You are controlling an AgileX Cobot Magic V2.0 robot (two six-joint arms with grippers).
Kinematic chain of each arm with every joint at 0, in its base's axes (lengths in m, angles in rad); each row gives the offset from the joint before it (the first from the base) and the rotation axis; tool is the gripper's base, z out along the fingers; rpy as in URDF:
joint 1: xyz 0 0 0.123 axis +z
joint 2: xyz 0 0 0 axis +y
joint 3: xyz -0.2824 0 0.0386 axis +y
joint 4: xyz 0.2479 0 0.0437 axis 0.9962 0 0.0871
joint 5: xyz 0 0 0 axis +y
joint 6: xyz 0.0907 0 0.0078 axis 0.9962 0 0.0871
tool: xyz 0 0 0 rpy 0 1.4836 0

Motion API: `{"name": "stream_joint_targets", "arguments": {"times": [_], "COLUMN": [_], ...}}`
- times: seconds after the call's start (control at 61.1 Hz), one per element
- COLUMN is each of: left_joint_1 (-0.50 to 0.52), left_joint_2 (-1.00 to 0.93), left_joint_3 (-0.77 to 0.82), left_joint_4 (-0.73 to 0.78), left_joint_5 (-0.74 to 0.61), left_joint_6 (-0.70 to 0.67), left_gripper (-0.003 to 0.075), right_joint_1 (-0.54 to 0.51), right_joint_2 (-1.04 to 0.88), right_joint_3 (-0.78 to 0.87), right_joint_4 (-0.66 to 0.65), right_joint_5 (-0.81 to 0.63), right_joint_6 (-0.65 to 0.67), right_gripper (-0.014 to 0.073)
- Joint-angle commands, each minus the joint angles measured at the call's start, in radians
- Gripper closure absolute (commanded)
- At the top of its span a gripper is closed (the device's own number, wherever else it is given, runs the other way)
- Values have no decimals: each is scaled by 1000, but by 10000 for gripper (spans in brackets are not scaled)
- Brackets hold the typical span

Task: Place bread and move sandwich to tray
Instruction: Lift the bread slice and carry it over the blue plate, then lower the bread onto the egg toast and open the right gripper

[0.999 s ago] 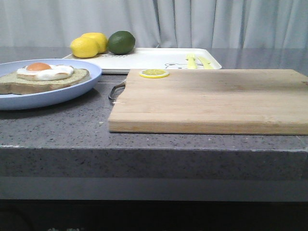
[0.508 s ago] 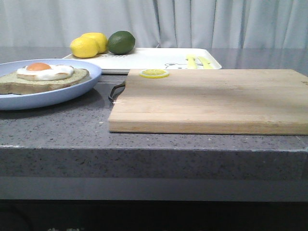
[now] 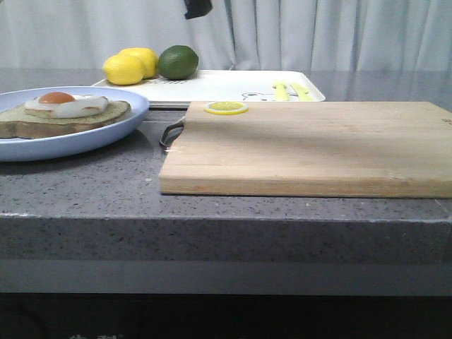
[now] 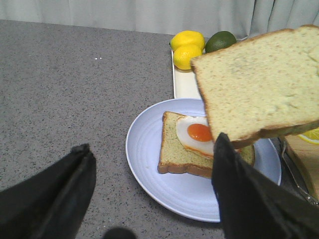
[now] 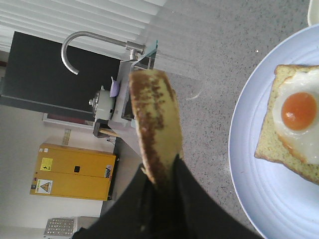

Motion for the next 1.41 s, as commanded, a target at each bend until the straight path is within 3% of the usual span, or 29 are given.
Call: {"name": "stream_joint_targets", "arguments": {"times": [0.0, 0.246, 1.064, 1.392], "left_joint_1": [-3, -3, -3, -3], "left_joint_2": [9, 9, 9, 9], "left_joint_3": [-29, -29, -29, -29], "left_joint_4": [-7, -7, -7, -7], "left_joint_5": [-76, -76, -76, -76], "left_joint_6": [1, 1, 1, 1], "left_gripper": [227, 227, 227, 227], "right_joint_1": [11, 21, 21, 21], "right_joint_2": [3, 119, 171, 171], "right_joint_3": [-85, -174, -176, -175], "right_joint_4": [137, 137, 137, 131], "right_joint_5": [10, -27, -121, -86], "right_joint_6": [9, 100, 102, 100], "right_gripper": [645, 645, 636, 372]}}
